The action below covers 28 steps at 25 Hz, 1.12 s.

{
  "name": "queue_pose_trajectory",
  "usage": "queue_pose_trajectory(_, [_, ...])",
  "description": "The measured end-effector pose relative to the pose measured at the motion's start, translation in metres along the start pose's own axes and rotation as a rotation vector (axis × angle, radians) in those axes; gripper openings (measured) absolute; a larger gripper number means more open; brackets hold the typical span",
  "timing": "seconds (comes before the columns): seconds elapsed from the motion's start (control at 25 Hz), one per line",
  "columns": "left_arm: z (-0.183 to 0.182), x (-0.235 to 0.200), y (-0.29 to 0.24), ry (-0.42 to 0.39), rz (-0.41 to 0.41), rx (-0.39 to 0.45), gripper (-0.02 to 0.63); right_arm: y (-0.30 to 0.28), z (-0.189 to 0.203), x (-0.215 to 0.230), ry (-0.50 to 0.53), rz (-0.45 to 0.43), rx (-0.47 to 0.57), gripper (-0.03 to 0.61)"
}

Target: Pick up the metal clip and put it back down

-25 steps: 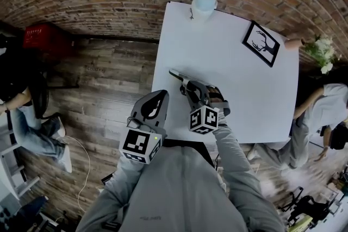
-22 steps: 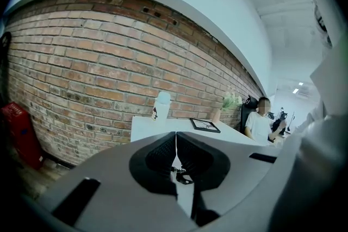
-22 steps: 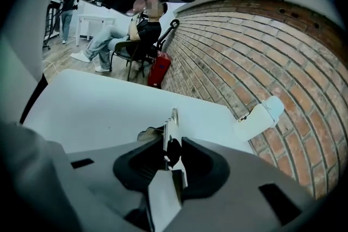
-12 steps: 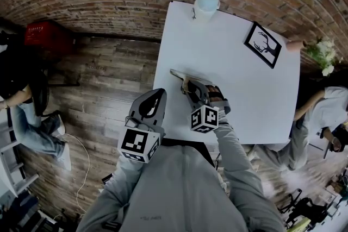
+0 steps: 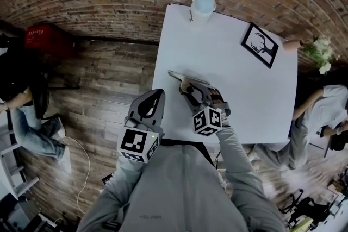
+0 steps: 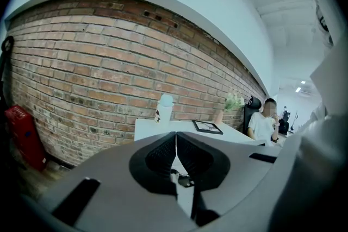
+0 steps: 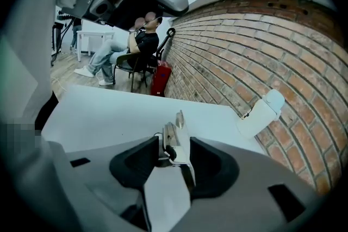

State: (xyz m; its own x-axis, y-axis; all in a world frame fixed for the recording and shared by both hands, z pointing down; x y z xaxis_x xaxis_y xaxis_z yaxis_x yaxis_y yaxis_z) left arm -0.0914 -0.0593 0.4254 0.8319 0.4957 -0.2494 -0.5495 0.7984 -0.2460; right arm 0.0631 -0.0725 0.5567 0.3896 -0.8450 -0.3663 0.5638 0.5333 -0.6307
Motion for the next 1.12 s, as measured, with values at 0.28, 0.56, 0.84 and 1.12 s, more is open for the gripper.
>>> queue_pose_trajectory(0.28, [-0.008, 0.005, 0.003, -0.019, 0.006, 0.018, 0.028, 0.029, -0.007, 0.006, -0.108, 0.042, 0.052, 0.166])
queue_pose_trajectory(0.56, [-0.022, 0.016, 0.008, -0.047, 0.027, 0.055, 0.028, 0.078, -0.025, 0.027, -0.297, 0.155, 0.169, 0.166])
queue_pose_trajectory(0.84, [-0.038, 0.026, 0.014, -0.079, 0.053, 0.096, 0.028, 0.13, -0.043, 0.046, -0.487, 0.255, 0.318, 0.161])
queue_pose_trajectory(1.12, [-0.049, 0.034, 0.019, -0.104, 0.09, 0.122, 0.028, 0.176, -0.053, 0.054, -0.628, 0.347, 0.471, 0.121])
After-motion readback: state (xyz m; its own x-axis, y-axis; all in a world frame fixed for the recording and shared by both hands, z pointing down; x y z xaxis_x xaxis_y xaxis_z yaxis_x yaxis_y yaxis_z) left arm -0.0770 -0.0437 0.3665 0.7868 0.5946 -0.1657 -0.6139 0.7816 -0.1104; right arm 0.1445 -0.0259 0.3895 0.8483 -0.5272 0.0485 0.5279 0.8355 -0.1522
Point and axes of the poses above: the fingertips, and each gripper's own axes: y backward along the fingers, x to its right, z out of its underside, the point moved 7 cm from there along y, backward along the fingers, and after that the axes turned 8 degrees about x, right-handed, at the moved point
